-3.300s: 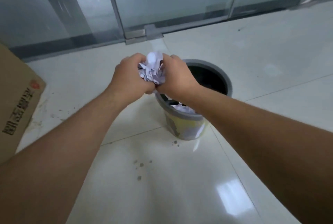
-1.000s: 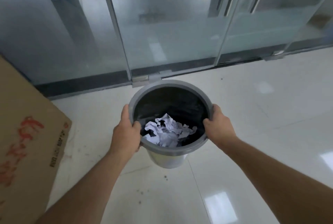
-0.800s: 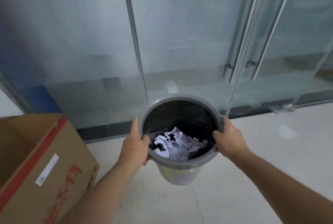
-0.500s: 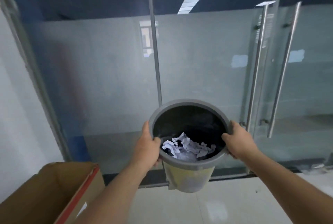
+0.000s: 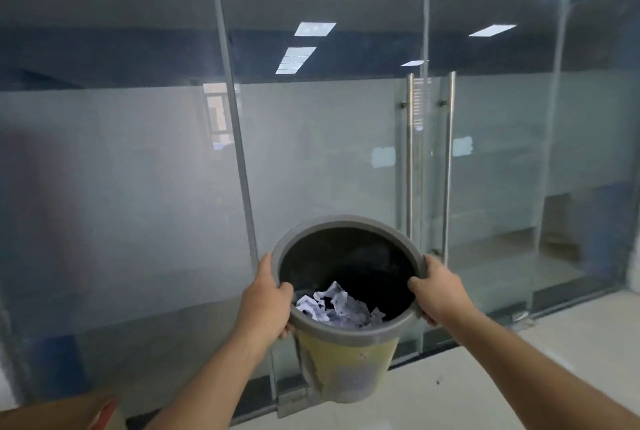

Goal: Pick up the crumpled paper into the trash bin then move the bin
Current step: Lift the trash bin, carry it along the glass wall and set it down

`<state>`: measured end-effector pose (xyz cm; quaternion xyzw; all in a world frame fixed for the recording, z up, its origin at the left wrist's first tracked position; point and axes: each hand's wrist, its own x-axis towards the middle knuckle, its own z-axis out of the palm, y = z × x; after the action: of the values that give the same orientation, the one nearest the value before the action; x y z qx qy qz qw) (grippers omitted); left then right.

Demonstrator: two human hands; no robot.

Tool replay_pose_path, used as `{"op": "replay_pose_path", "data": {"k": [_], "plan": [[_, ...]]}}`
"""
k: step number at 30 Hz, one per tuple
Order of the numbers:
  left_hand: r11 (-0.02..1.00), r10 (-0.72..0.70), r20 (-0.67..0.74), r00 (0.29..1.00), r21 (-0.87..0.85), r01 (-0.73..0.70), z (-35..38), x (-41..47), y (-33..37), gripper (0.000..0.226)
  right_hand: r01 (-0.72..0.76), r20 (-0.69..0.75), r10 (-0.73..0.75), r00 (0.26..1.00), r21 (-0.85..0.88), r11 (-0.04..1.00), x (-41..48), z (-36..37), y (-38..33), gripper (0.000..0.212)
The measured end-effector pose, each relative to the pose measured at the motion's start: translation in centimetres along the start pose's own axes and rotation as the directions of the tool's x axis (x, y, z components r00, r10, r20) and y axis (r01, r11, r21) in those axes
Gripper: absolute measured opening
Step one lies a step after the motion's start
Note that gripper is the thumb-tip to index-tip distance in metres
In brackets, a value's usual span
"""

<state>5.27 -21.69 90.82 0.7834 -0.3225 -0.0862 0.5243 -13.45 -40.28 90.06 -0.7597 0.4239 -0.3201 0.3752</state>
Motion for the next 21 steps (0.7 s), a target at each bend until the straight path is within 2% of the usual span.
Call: {"op": "replay_pose_path", "data": {"k": [5, 10, 15, 21], "plan": [[0.997, 0.061, 0.161, 0.985, -0.054, -0.053, 8.4, 0.6, 3.2, 0.064, -0.122, -0.191, 0.107, 0.976, -0.066, 0.990, -1.3, -7.8, 4.6, 0.027], [0.992, 0.101, 0.349, 0.932, -0.105, -0.068, 17.2, -1.7, 6.0, 0.068, -0.232, -0.318, 0.191, 0.929, -0.097, 0.968, -3.5, -15.1, 9.8, 0.021], [0.992, 0.074, 0.393, 0.917, -0.126, -0.026, 22.4, -2.1, 7.0, 0.066, -0.246, -0.363, 0.195, 0.911, -0.100, 0.964, -2.9, -18.7, 12.2, 0.019], [0.995, 0.097, 0.403, 0.910, -0.053, -0.082, 26.7, -0.8, 9.9, 0.063, -0.231, -0.360, 0.201, 0.911, -0.039, 0.972, 0.2, -22.0, 15.1, 0.019]]}}
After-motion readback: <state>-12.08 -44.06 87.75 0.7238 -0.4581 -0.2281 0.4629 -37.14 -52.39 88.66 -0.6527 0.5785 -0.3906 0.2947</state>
